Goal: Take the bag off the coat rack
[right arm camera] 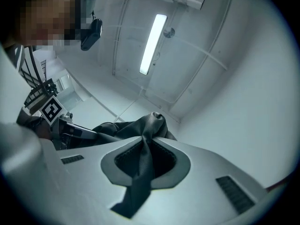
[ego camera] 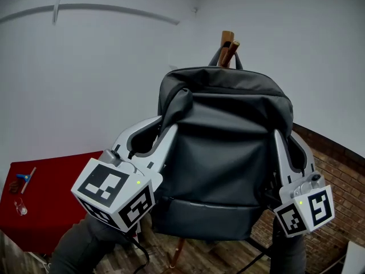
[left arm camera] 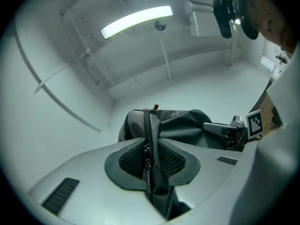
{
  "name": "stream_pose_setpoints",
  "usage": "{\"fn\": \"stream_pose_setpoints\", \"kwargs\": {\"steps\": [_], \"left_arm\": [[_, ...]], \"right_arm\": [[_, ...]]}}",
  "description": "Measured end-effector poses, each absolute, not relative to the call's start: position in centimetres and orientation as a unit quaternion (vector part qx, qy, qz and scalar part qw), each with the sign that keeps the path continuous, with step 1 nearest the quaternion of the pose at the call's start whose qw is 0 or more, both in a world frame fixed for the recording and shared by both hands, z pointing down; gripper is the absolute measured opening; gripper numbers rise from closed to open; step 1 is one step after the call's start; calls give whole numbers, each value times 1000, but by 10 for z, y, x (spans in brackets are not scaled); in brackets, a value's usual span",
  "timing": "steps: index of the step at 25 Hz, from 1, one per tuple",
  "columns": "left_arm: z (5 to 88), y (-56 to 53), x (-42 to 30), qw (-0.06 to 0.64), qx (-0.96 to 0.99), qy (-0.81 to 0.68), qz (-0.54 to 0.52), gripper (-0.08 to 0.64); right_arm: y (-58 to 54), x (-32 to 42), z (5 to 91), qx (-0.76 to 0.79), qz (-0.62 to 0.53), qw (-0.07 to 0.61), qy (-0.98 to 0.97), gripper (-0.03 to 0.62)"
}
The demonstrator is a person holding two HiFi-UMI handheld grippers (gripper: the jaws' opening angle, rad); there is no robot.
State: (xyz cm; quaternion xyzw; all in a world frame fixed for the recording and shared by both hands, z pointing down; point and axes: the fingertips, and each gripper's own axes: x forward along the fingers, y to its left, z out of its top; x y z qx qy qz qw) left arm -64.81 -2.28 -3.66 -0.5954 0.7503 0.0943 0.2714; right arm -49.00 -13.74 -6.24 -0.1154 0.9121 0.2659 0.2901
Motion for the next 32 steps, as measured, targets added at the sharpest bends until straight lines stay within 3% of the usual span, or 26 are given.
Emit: {"fn": "stream_pose_setpoints", "kwargs": {"steps": [9, 14, 19, 32], "left_arm": [[-63, 1, -621, 304, -608, 726, 106, 81], [-47, 33, -566, 312, -626, 707, 104, 81], [-32, 33, -553, 287, -655, 691, 103, 81], [106, -11, -488, 192, -723, 656, 103, 81]], "right_arm": [[-115, -463, -84, -132, 283, 312, 897, 34], [-79, -404, -64, -153, 284, 316, 892, 34], [-67, -384, -49, -187, 278, 289, 897, 34], [-70, -300, 83, -305, 226, 191, 905, 34]]}}
